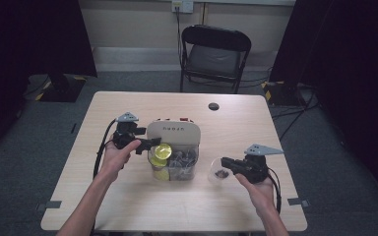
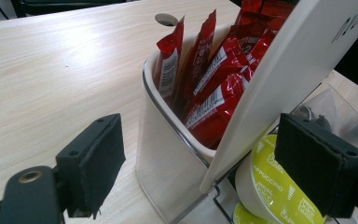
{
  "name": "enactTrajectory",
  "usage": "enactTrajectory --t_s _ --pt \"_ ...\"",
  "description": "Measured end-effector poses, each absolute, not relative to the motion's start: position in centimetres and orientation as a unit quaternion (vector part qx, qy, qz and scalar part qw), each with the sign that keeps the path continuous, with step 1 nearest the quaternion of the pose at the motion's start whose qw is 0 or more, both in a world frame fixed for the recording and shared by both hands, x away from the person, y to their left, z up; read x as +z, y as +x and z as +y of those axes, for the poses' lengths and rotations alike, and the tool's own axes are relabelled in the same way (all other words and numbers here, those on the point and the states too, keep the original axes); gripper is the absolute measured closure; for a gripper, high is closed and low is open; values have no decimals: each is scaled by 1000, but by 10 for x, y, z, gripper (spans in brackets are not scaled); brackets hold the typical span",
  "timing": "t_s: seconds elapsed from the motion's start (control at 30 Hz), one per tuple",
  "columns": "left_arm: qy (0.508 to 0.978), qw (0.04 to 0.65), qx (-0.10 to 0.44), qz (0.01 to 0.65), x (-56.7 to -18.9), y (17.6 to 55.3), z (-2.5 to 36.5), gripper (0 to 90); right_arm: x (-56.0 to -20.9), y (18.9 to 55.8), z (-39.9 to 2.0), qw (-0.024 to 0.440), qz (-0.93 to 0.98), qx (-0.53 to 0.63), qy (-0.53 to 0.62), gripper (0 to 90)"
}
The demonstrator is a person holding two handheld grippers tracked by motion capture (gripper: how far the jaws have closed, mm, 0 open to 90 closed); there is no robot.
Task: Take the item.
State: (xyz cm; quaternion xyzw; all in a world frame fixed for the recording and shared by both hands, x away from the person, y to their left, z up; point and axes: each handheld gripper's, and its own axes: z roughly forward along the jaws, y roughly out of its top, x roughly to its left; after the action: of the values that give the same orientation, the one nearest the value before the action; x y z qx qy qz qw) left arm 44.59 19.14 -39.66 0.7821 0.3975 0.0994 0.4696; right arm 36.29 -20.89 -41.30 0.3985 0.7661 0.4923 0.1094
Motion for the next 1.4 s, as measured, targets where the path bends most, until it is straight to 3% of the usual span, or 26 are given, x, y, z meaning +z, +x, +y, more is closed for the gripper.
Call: enactTrajectory --t_s 0.73,1.17,1.4 --pt "782 469 99 398 -396 446 192 157 -403 358 -223 130 754 500 405 804" --pt "780 473 97 398 -396 446 193 158 -425 345 -255 143 756 464 439 752" --pt "783 469 99 396 -392 444 194 163 -442 343 -268 153 762 438 452 566"
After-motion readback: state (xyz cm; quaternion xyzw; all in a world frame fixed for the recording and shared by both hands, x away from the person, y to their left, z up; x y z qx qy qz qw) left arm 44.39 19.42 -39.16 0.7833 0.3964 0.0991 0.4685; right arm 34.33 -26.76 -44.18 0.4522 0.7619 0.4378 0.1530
